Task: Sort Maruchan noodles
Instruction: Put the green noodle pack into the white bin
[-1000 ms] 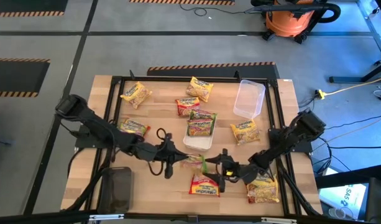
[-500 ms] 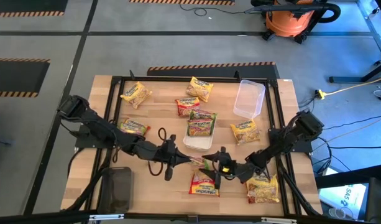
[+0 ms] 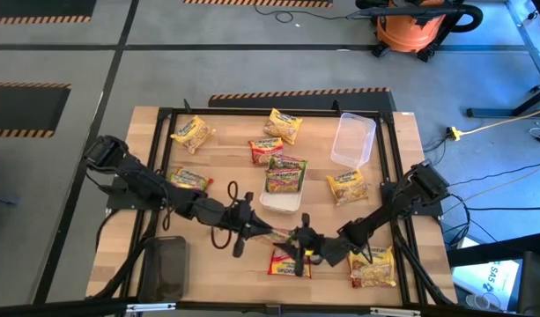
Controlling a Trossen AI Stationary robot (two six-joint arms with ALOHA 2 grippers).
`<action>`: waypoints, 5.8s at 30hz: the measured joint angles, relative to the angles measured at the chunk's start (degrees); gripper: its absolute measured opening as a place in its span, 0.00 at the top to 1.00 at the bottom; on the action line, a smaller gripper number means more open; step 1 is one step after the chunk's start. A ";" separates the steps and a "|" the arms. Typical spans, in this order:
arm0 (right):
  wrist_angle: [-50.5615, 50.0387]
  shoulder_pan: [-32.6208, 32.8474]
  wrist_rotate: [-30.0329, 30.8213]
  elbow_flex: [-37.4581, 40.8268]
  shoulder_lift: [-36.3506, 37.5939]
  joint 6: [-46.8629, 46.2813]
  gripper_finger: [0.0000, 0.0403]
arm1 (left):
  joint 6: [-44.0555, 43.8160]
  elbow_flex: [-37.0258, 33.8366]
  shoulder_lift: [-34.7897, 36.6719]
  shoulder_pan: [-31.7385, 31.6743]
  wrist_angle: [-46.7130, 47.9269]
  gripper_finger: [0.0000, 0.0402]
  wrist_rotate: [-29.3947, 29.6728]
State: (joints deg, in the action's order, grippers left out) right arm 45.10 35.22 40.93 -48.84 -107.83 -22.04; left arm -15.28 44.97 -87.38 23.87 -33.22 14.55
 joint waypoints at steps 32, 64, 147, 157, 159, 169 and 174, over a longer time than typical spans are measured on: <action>-1.82 -1.46 -8.49 0.04 1.84 7.74 0.78 | 0.85 35.12 -11.26 -2.23 59.74 0.48 -10.67; -55.39 15.29 5.22 -3.02 24.53 -21.28 0.24 | 24.39 47.88 -13.59 -14.21 74.74 0.73 0.47; -61.79 22.88 11.99 1.18 22.35 -39.40 0.24 | 19.95 45.74 -20.25 -21.97 73.70 0.74 -7.12; -62.04 22.91 11.19 1.20 22.34 -39.21 0.24 | 19.50 39.70 -19.49 -24.15 66.87 0.74 -8.65; -62.05 22.91 10.94 1.20 22.34 -39.20 0.24 | 18.42 36.78 -18.46 -24.94 62.71 0.74 -11.46; -61.77 22.88 11.03 1.20 22.34 -39.19 0.24 | 14.68 26.69 -17.30 -27.01 47.59 0.74 -17.38; -61.77 22.88 12.04 1.20 22.34 -39.19 0.24 | 13.87 22.90 -17.54 -26.98 44.68 0.70 -16.18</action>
State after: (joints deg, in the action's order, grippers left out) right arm -16.67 58.11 52.97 -47.64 -85.49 -61.23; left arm -1.41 67.87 -104.92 -3.11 11.46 -1.63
